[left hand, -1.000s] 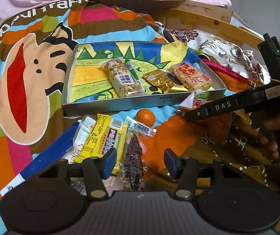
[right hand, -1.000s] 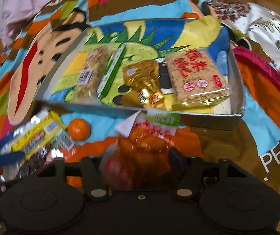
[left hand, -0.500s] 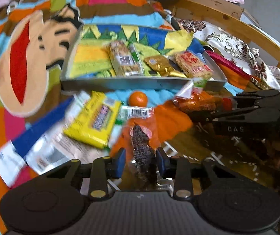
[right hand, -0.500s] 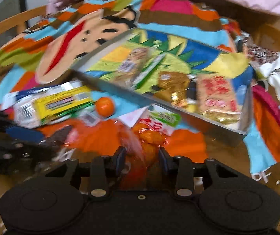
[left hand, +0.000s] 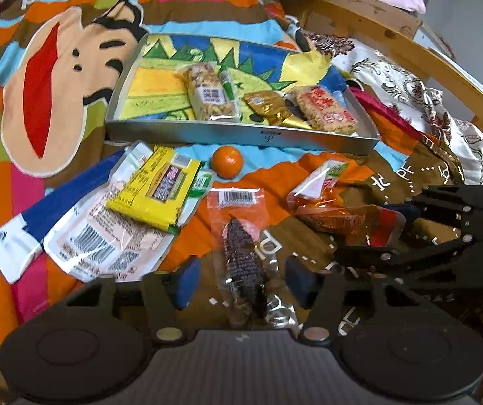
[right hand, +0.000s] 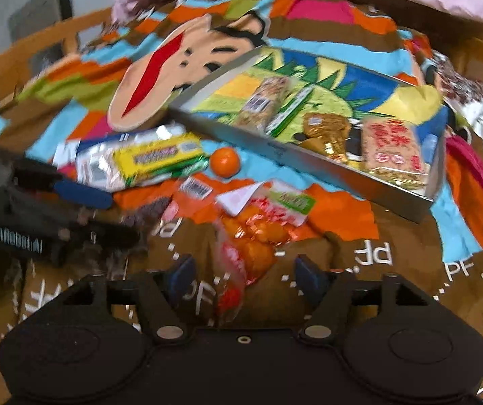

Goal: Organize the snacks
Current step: 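Close the left tool on the jerky packet while the right tool grasps the orange snack bag, then lift the jerky packet with the left tool while the right tool lifts the orange snack bag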

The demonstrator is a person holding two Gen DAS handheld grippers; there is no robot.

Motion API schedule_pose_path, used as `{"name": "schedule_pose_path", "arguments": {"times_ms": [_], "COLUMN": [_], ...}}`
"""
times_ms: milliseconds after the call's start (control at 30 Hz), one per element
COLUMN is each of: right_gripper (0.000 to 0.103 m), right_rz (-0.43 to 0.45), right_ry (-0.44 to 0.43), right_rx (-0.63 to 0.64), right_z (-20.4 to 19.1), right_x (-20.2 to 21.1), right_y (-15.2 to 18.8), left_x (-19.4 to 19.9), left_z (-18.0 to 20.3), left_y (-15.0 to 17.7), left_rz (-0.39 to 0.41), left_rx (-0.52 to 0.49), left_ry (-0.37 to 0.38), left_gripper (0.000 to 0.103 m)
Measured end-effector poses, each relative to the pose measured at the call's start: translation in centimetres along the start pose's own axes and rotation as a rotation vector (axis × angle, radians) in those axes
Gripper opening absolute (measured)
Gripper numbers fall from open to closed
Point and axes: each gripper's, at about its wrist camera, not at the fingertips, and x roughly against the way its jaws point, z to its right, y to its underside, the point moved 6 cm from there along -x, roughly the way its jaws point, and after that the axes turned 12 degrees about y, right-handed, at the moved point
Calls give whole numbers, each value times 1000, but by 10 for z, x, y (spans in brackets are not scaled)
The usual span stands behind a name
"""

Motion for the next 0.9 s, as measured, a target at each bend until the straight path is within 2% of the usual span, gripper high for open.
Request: {"name": "schedule_pose_path", "arguments": {"times_ms": [67,267,367,467,500,567,633,733,900], "right_gripper": [80,81,81,80,78,70,55,45,43], "right_rz": [-1,-68,-71,-65,-61,-51,-43,-35,-16], "right_ry": [-4,-52,-51,-33,-23,-1,14,12,27], "right_rx": [-57,-189,-174,-102,-71,-16,23,38,84], "right_z": [9,23,20,10,7,2,-2,-5,-10], "right_x": [-1,-28,-39,-44,-45,-45,-44,-42,-39], "right_y": [-2,-4,-7,-7,-6,-4,-2,-2,-1], "left_x": [-1,-15,-23,-29,-30,-30,-29,-27,-25], "left_z": [2,5,7,10,11,11,9,8,12], "left_y": [-1,-3,2,6,7,7,6,5,6], "left_rz": [4,-27,-60,-81,-83,-81,-78,-72,-69], "left_rx": [-24,-77,-108,-162,-177,-186,-171,-165,-195], "left_ry": [-6,-7,-6,-22,-28,-40,-41,-46,-59], "left_gripper": [72,72,73,73,72,61,59,55,54]}}
